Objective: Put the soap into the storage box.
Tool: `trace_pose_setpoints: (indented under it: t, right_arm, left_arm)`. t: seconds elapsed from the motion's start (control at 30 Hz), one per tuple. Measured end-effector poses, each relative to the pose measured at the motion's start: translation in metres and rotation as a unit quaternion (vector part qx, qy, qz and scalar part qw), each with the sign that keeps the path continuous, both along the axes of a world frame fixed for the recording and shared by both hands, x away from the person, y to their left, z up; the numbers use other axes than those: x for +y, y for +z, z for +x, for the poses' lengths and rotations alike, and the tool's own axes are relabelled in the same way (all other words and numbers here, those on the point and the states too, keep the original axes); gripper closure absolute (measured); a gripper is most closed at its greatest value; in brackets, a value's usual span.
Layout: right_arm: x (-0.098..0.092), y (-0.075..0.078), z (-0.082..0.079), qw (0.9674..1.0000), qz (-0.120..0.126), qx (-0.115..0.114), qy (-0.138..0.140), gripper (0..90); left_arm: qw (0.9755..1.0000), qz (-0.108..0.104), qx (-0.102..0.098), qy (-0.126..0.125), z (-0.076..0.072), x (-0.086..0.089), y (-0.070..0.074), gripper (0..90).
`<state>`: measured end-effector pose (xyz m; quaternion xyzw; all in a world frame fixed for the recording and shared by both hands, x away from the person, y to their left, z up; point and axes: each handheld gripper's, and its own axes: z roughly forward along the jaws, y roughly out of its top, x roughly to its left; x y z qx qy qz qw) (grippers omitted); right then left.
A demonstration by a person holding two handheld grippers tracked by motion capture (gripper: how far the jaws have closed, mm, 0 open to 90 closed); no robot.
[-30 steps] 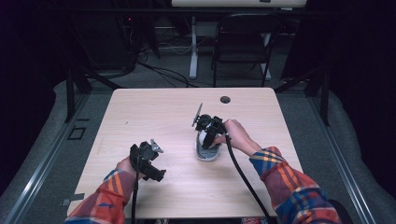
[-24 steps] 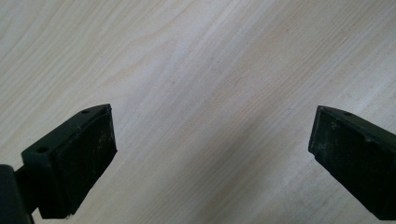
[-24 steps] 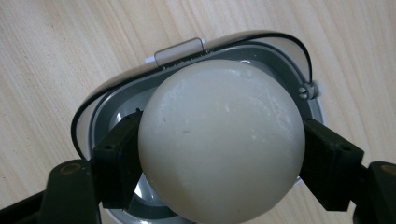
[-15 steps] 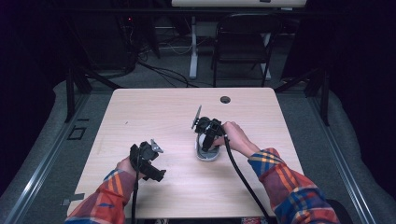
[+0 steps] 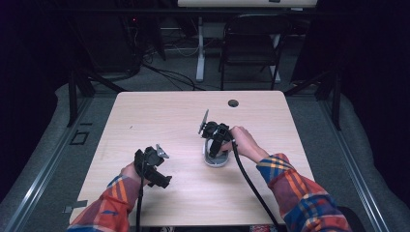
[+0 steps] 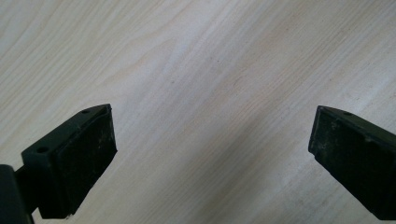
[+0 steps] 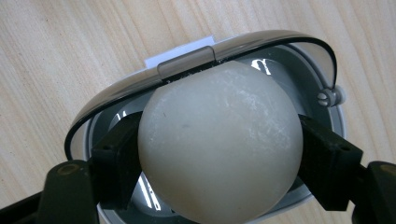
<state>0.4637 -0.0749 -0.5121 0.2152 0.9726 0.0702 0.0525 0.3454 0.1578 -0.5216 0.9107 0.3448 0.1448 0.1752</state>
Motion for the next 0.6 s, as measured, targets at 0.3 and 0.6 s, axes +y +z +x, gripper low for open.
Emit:
trace_pose_setpoints:
  t: [0.3,0.6]
  right_arm:
    - [-0.001,0.003,-0.001,1.0,0.0,-0.001,0.0,22.4]
    - [-0.003,0.01,-0.004,0.9999,0.01,-0.004,0.003,17.0]
  left_arm:
    - [1.0,0.0,-0.002,0.0,-0.001,-0.001,0.0,0.7]
    - [1.0,0.001,0.0,-0.001,0.0,-0.001,0.0,0.7]
